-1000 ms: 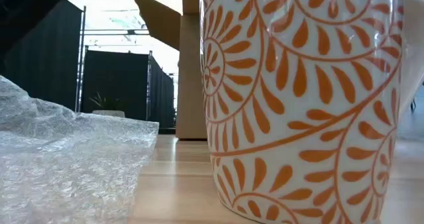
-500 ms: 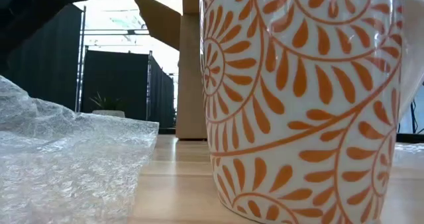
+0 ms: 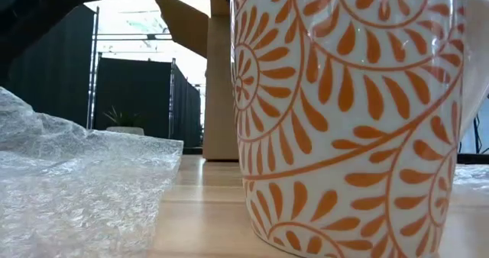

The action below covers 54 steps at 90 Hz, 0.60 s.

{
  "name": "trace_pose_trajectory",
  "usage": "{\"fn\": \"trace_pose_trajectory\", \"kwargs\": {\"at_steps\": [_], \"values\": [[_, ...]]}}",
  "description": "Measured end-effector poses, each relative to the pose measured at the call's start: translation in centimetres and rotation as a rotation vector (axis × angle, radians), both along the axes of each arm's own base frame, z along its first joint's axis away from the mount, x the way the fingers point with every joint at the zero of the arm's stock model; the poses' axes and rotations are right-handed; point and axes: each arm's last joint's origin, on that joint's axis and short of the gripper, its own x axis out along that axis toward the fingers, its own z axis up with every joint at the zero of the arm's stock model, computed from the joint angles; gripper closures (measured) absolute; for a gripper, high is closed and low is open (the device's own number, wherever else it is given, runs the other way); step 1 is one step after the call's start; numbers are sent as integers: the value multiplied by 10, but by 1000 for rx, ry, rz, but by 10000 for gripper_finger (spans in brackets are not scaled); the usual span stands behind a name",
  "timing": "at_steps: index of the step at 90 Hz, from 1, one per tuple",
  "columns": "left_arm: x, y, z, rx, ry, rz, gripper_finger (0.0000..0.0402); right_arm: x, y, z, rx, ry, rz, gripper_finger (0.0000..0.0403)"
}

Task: Wrap mug
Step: Wrap the red mug with bubble wrap

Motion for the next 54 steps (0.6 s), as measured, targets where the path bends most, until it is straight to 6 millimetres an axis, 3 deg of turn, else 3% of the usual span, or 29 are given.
{"fn": "trace_pose_trajectory", "kwargs": {"at_steps": [19, 40, 54], "values": [[-4, -25, 11, 120, -34, -76, 274, 0, -1, 0, -16, -11, -1, 220], [-1, 12, 1, 42, 28, 14, 258, 1, -3, 0, -52, -51, -29, 220], [-2, 19, 3, -41, 42, -1, 233, 0, -3, 0, -64, -45, -21, 220]]}}
